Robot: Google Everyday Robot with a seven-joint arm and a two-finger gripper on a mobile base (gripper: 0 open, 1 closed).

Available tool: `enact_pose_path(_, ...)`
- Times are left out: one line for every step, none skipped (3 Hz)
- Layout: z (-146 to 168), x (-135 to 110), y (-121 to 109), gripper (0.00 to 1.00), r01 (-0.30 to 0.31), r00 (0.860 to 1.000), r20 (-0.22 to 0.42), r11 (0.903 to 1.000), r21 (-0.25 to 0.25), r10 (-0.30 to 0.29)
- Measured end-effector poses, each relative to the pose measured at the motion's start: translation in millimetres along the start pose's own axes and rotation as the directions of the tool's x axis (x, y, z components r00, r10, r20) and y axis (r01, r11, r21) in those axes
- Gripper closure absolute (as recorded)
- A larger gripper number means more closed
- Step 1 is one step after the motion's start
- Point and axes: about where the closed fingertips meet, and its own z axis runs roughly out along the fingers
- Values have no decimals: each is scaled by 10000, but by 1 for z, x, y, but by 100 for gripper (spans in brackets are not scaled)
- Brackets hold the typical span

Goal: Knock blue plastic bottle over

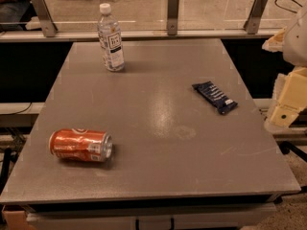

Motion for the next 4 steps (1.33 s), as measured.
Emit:
enact_pose_path(0, 0, 0, 0, 0, 10000, 1, 10000, 2, 0)
enact_pose_path(14, -22, -18, 0, 119, 9966, 819, 9999, 59, -123)
enact_pose_path(37, -60, -51, 0, 176, 9784, 2054, 9996, 221, -218)
enact_pose_path(50, -105, -85, 0, 79, 9433, 3314, 9991, 421, -214)
